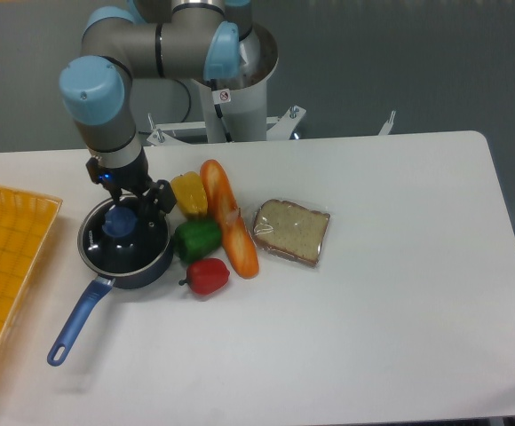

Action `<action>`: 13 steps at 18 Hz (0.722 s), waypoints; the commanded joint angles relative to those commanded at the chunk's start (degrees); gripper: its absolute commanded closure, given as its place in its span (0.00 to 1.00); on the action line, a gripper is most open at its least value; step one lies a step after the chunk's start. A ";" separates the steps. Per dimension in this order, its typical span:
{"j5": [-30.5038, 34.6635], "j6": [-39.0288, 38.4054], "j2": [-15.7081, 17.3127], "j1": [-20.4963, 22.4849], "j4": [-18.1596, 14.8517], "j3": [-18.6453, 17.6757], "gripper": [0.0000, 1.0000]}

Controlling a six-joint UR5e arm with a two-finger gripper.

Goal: Open the lid
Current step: 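Lower the gripper onto the blue knob of the glass lid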

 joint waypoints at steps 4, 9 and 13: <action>0.00 -1.67 -0.88 -1.40 0.09 0.17 0.00; 0.09 -3.96 -1.93 -2.81 1.75 0.26 0.00; 0.18 -5.01 -2.72 -3.51 2.37 0.44 0.00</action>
